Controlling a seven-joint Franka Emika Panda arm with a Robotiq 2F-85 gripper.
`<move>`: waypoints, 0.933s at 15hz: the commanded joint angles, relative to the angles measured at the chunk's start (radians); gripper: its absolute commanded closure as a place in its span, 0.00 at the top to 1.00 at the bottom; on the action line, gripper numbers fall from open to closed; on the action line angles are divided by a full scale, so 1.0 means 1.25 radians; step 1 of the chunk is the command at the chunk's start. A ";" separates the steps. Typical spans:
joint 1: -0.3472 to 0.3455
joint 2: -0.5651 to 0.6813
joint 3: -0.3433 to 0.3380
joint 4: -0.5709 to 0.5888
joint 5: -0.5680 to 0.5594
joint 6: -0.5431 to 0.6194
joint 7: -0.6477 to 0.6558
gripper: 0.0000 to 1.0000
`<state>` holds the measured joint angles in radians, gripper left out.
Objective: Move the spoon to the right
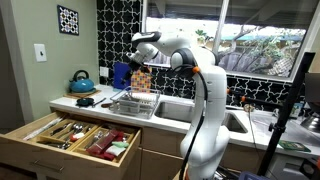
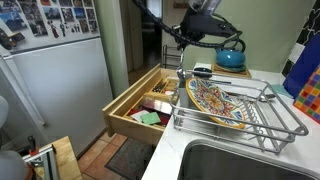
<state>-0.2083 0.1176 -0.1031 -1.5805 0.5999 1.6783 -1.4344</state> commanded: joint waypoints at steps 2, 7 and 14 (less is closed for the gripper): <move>-0.013 -0.014 -0.018 -0.031 0.009 -0.054 -0.091 0.10; -0.024 -0.009 -0.029 -0.039 0.018 -0.086 -0.184 0.10; -0.026 0.000 -0.035 -0.049 0.029 -0.097 -0.254 0.11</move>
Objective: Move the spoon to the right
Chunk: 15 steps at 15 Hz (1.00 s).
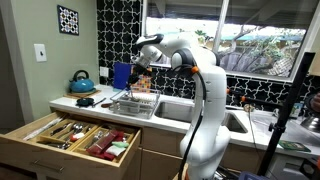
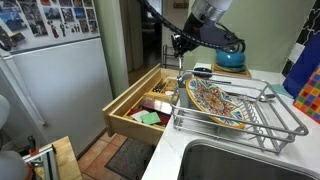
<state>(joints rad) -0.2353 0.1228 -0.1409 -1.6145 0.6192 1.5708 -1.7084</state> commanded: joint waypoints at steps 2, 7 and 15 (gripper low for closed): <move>-0.003 -0.004 -0.005 -0.030 0.010 -0.002 -0.040 0.14; -0.001 -0.001 -0.003 -0.034 0.009 0.011 -0.044 0.53; 0.024 -0.058 0.001 -0.059 -0.025 0.078 0.081 1.00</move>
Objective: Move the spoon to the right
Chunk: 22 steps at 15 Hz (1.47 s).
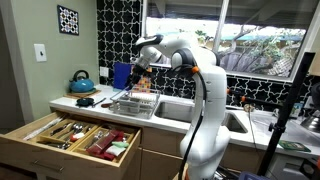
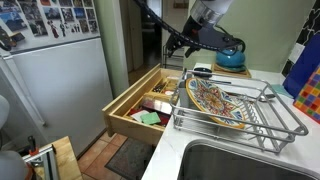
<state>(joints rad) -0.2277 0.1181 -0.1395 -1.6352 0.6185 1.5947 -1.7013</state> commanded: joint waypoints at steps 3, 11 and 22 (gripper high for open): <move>0.041 -0.100 0.007 -0.060 -0.093 0.145 0.217 1.00; 0.082 -0.136 0.026 -0.031 -0.302 0.040 0.611 1.00; 0.096 -0.122 0.028 -0.016 -0.365 -0.004 0.763 1.00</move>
